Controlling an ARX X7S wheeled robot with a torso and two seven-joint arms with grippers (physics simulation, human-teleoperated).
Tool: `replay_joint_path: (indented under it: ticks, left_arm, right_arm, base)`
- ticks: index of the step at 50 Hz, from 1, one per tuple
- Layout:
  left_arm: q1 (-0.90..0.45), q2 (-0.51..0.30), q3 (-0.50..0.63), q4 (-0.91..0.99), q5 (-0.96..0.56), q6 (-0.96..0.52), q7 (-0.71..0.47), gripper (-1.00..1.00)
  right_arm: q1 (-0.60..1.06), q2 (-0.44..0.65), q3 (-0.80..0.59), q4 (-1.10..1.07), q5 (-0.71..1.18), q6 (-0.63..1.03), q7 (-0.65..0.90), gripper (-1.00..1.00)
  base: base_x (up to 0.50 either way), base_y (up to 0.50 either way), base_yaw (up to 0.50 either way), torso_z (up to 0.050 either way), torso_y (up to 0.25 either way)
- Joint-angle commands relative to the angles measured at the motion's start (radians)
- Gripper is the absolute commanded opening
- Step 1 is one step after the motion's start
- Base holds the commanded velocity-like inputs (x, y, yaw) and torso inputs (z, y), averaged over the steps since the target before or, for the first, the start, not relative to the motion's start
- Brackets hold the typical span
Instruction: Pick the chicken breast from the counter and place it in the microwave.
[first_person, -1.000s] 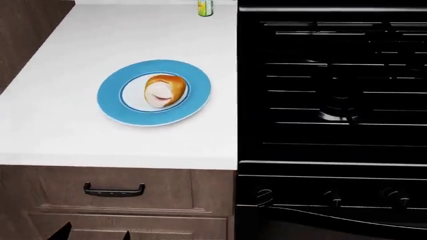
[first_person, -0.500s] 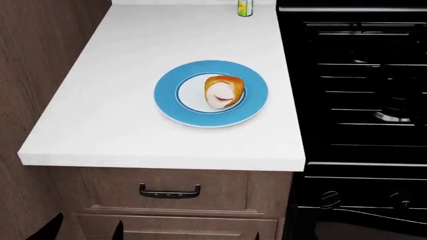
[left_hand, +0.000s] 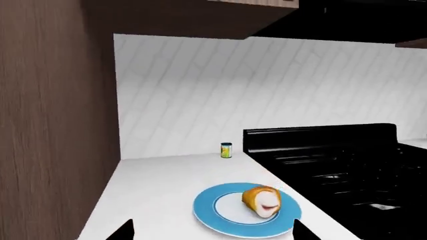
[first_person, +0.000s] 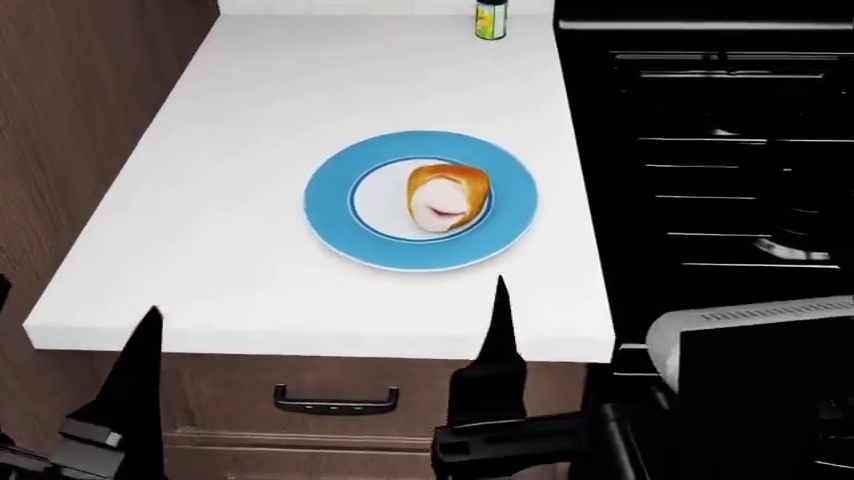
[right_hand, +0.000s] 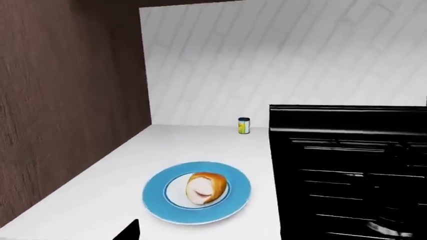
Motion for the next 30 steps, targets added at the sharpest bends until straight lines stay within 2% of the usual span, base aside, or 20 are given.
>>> replay_joint_path:
  ticks: [1, 5, 10, 25, 30]
  left_arm:
    - [-0.049, -0.106, -0.056, 0.103, -0.149, -0.04, -0.127, 1.0]
    - [-0.065, -0.196, 0.001, 0.103, -0.218, 0.039, -0.221, 1.0]
    - [-0.073, -0.26, 0.056, 0.102, -0.249, 0.109, -0.284, 1.0]
    - [-0.089, -0.336, 0.148, 0.093, -0.259, 0.207, -0.363, 1.0]
    - [-0.081, -0.337, 0.158, 0.086, -0.247, 0.222, -0.364, 1.0]
  right_arm:
    - [0.187, 0.053, 0.065, -0.067, 0.345, 0.113, 0.208, 1.0]
    - [0.224, 0.064, 0.038, -0.059, 0.391, 0.1, 0.251, 1.0]
    - [0.218, 0.065, 0.035, -0.061, 0.395, 0.095, 0.256, 1.0]
    - [0.275, 0.096, -0.008, -0.05, 0.474, 0.068, 0.309, 1.0]
    - [0.363, 0.109, -0.117, 0.028, 0.549, 0.056, 0.421, 1.0]
  base:
    - [0.5, 0.0, 0.0, 0.0, 0.0]
    - [0.5, 0.0, 0.0, 0.0, 0.0]
    - [0.5, 0.0, 0.0, 0.0, 0.0]
    - [0.5, 0.0, 0.0, 0.0, 0.0]
    - [0.28, 0.0, 0.0, 0.0, 0.003]
